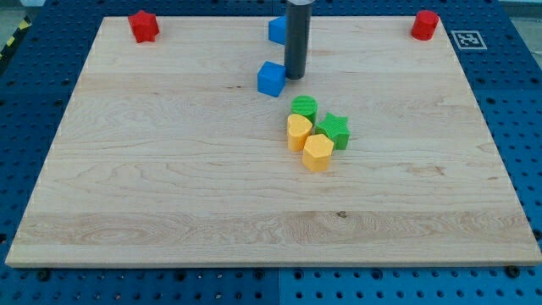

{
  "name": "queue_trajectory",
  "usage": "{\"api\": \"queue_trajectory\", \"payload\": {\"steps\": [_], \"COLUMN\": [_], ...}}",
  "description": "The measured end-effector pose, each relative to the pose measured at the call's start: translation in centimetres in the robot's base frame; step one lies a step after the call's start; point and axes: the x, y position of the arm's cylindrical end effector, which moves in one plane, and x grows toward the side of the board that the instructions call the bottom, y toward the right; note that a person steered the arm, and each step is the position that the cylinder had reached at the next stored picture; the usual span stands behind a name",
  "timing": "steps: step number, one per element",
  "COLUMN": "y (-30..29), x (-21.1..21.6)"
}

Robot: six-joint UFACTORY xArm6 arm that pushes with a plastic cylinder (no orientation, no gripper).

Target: Move the blue cube towards the left center

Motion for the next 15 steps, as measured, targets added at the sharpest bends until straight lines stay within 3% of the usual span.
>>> {"api": "queue_trajectory", "payload": {"steps": [2, 4, 8, 10, 12, 14, 15], "y": [-1.2, -1.5, -3.7, -6.2, -5.1, -8.7, -8.7], "x": [0.5, 3.5, 3.0, 6.1, 3.3, 6.1, 3.0]}}
